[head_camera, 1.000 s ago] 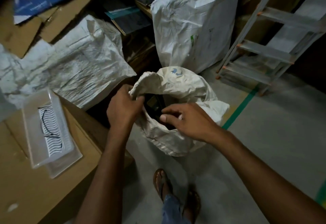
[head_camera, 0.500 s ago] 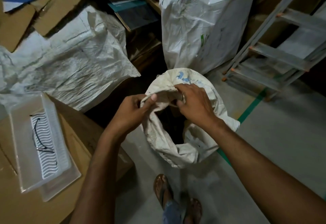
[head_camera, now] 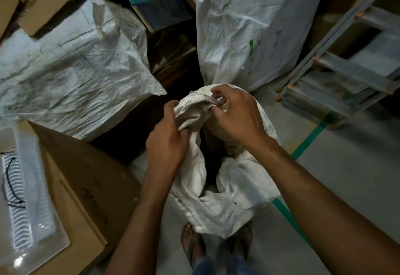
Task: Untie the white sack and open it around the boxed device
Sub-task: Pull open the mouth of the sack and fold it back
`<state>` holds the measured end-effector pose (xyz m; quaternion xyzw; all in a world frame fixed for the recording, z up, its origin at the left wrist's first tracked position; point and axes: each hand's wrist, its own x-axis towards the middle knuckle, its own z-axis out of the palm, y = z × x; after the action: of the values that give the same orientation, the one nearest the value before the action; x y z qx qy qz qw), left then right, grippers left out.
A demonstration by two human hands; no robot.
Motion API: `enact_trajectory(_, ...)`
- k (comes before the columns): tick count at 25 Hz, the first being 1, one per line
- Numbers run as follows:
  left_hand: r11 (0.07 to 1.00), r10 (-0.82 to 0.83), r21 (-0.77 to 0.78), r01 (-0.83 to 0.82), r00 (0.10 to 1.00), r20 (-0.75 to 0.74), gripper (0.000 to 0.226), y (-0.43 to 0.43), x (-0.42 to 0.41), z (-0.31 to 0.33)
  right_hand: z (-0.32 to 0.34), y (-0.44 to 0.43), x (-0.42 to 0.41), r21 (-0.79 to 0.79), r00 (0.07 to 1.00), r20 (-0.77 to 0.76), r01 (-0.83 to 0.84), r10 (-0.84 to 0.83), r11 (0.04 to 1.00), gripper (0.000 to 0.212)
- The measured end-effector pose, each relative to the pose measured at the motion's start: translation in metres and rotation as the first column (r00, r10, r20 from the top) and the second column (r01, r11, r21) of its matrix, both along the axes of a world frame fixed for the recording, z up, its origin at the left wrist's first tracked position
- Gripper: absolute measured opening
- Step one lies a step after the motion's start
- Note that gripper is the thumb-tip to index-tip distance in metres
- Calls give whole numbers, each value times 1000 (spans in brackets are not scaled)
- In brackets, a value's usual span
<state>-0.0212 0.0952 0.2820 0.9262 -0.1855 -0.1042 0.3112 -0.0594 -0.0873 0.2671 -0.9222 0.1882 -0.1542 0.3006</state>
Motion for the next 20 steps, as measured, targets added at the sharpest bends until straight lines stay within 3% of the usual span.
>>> enact_trajectory(2,969,35,-229,-92,969,-243,42,2,17,-6,-15,-6,-4,-46,998,64,18,-15,999,41)
enact_trajectory(4,890,-43,-416,-186,874,-484,36,0,25,-10,-33,-8,-10,-39,997,42,-70,72,997,55)
enact_trajectory(8,757,-7,-495,-426,753,-658,28,-12,31,-12,-67,-10,-10,-32,923,-167,-356,346,934,80)
enact_trajectory(9,766,14,-483,-423,763,-646,28,-8,35,-14,-71,-13,-6,-47,929,-159,-345,334,937,79)
enact_trajectory(11,900,76,-334,-281,855,-514,47,9,46,-23,-66,-24,5,-74,952,-121,-292,282,954,63)
enact_trajectory(12,974,102,-150,-168,923,-372,59,17,52,-27,-60,-30,12,-104,944,-137,-314,300,944,51)
enact_trajectory(14,973,21,229,-37,997,72,64,15,53,-35,-48,-36,24,-242,920,-188,-382,343,892,26)
enact_trajectory(15,954,-87,300,6,963,257,59,2,51,-39,-43,-37,31,-290,921,-202,-380,332,878,19)
enact_trajectory(16,948,-185,309,82,929,321,55,-14,47,-41,-39,-37,37,-294,924,-235,-365,303,884,16)
enact_trajectory(19,882,-356,365,298,929,102,72,-44,51,-69,-37,-53,61,-27,827,-505,-301,246,953,34)
enact_trajectory(20,877,-361,359,319,931,55,66,-45,58,-84,-38,-62,65,79,797,-541,-269,268,960,37)
